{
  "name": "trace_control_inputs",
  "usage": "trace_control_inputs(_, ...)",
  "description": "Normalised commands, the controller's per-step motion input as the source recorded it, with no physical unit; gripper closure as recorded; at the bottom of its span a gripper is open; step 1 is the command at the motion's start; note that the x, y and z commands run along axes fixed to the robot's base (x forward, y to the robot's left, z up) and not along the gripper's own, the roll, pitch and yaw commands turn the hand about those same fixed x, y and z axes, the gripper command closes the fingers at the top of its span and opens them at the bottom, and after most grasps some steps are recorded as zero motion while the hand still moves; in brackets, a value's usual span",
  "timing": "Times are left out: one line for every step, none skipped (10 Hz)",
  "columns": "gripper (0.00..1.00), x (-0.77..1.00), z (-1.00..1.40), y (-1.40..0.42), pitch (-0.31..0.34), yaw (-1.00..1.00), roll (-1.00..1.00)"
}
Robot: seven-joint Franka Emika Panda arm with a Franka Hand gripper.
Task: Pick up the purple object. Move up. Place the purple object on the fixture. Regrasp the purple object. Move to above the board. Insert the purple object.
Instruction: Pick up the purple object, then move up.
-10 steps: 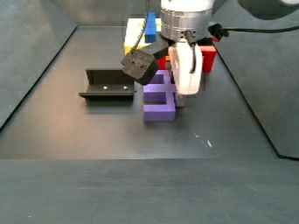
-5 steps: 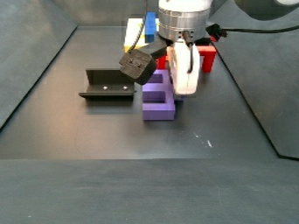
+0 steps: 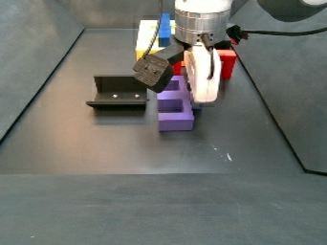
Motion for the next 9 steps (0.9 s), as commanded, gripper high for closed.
trace_control_inputs(1.00,0.00,0.00,0.00,0.000,0.00,0.00)
trace_control_inputs(1.00,0.00,0.00,0.00,0.000,0.00,0.00)
trace_control_inputs(1.00,0.00,0.00,0.00,0.000,0.00,0.00)
trace_control_inputs(1.00,0.00,0.00,0.00,0.000,0.00,0.00)
trace_control_inputs(1.00,0.00,0.00,0.00,0.000,0.00,0.00)
trace_control_inputs(1.00,0.00,0.00,0.00,0.000,0.00,0.00)
trace_control_inputs(1.00,0.00,0.00,0.00,0.000,0.00,0.00)
trace_control_inputs(1.00,0.00,0.00,0.00,0.000,0.00,0.00)
trace_control_inputs(1.00,0.00,0.83,0.00,0.000,0.00,0.00)
